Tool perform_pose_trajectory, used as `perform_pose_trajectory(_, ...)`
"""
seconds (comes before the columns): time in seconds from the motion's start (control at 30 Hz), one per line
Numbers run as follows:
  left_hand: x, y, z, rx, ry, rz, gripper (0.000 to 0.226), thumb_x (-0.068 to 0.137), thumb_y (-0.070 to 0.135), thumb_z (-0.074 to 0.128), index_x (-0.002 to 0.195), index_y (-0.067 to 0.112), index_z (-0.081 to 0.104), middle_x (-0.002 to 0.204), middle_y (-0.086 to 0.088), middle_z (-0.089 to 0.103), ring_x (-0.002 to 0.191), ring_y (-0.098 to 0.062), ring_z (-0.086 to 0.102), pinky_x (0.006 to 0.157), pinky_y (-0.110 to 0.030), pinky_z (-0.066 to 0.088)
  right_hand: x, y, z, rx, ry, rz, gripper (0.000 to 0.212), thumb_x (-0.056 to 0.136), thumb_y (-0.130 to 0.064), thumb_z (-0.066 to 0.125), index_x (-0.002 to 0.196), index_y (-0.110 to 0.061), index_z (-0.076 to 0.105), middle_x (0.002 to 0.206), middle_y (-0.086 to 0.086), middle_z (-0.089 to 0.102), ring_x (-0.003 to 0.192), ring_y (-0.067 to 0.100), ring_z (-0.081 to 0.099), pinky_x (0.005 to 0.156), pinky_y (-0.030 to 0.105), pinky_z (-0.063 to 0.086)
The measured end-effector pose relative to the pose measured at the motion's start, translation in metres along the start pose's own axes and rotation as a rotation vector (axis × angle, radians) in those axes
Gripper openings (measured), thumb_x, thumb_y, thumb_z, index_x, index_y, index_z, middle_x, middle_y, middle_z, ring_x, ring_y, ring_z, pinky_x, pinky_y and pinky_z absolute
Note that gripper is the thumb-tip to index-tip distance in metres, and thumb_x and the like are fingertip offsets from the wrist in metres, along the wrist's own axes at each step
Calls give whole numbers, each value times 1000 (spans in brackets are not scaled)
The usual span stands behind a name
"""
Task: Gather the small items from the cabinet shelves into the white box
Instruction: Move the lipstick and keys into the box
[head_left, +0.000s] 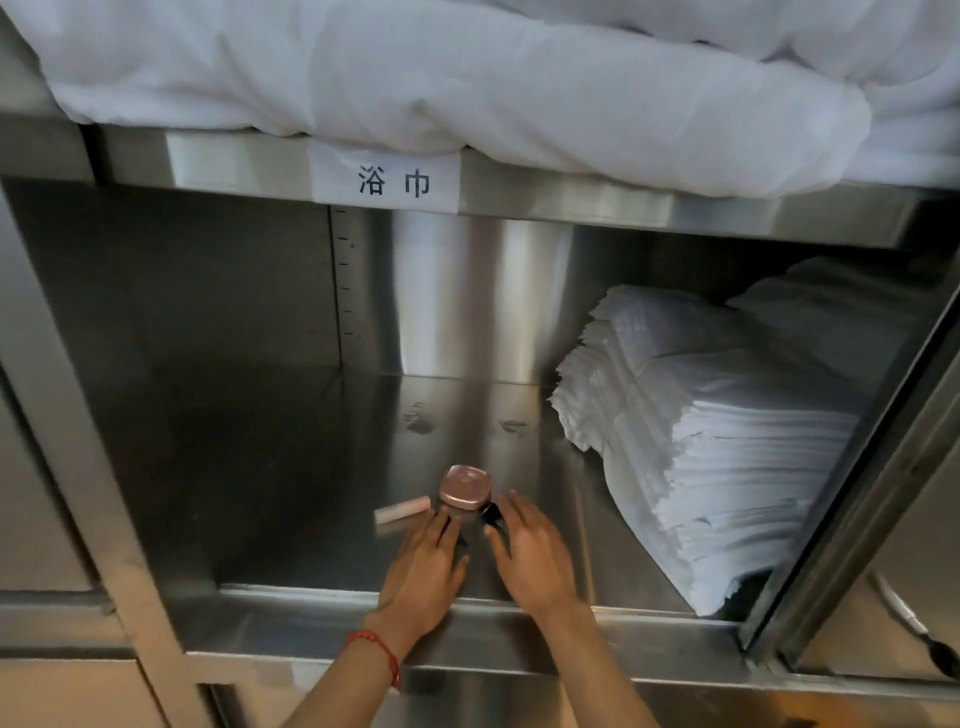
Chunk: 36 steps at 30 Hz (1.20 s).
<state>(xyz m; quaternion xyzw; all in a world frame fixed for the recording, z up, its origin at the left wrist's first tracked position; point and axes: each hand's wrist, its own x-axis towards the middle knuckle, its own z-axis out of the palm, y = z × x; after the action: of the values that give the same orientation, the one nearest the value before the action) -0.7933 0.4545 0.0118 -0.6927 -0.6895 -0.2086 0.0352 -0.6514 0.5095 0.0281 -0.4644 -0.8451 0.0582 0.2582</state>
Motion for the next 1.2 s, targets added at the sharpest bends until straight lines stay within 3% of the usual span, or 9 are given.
perform_pose_trajectory(0.07, 6, -3, 8, 23, 8, -8, 65, 46, 29, 92, 104, 7, 71, 108, -9, 69, 99, -23, 68, 87, -29, 50, 6, 5, 10, 16, -15, -20, 48, 99, -33, 42, 144, -14, 39, 150, 7, 35, 139, 20, 31, 113, 26, 21)
perform_pose_trajectory(0.13, 6, -1, 11, -52, -40, -6, 60, 76, 24, 75, 128, 3, 56, 134, -15, 53, 126, -29, 49, 107, -30, 27, 10, 8, 18, 9, -35, -29, 47, 99, -33, 41, 142, -13, 42, 147, 8, 39, 137, 22, 34, 112, 29, 25)
perform_pose_trajectory(0.2, 10, -3, 23, -30, -35, -24, 53, 93, 21, 52, 142, 5, 38, 149, -12, 34, 140, -26, 29, 110, -25, 8, 16, 12, 25, -17, -8, -33, 46, 93, -35, 42, 128, -10, 57, 132, 11, 56, 123, 26, 53, 101, 34, 42)
perform_pose_trajectory(0.3, 13, -7, 27, -42, -51, -40, 45, 82, 25, 51, 118, 3, 64, 124, -14, 61, 115, -26, 59, 99, -29, 40, 22, 16, 34, -5, -10, -33, 48, 82, -38, 40, 109, -11, 69, 108, 9, 69, 97, 25, 68, 77, 34, 56)
perform_pose_trajectory(0.4, 17, -10, 31, -18, -29, -28, 45, 69, 30, 55, 102, 4, 72, 106, -11, 70, 98, -25, 68, 83, -33, 50, 23, 16, 41, -19, -16, -73, 43, 80, -32, 52, 113, -9, 68, 113, 11, 68, 100, 27, 67, 82, 36, 54)
perform_pose_trajectory(0.67, 17, -10, 26, -6, -59, -52, 46, 77, 33, 44, 101, 6, 73, 106, -8, 70, 99, -22, 68, 91, -27, 39, 29, 21, 55, -14, 0, -114, 41, 67, -20, 68, 106, -5, 70, 105, 14, 70, 89, 28, 70, 75, 37, 56)
perform_pose_trajectory(0.8, 16, -11, 28, -66, -4, -80, 46, 96, 22, 43, 138, 4, 45, 146, -10, 39, 138, -21, 33, 108, -19, 10, 28, 23, 61, 3, 36, -129, 41, 70, -14, 69, 109, -3, 68, 109, 15, 68, 92, 29, 68, 78, 36, 55)
perform_pose_trajectory(1.03, 11, -8, 35, -95, 38, -71, 49, 100, 23, 36, 147, 8, 29, 154, -5, 24, 144, -15, 15, 106, -12, 0, 16, 20, 60, 27, 96, -145, 35, 66, -11, 72, 100, -6, 71, 103, 10, 71, 84, 24, 70, 70, 29, 56)
perform_pose_trajectory(1.2, 0, -2, 33, -90, 58, -50, 50, 102, 25, 32, 149, 11, 23, 156, -2, 17, 145, -12, 8, 104, -11, -5, 2, 20, 62, 3, 122, -133, 35, 72, -16, 63, 105, -6, 71, 108, 11, 69, 92, 23, 69, 77, 29, 55)
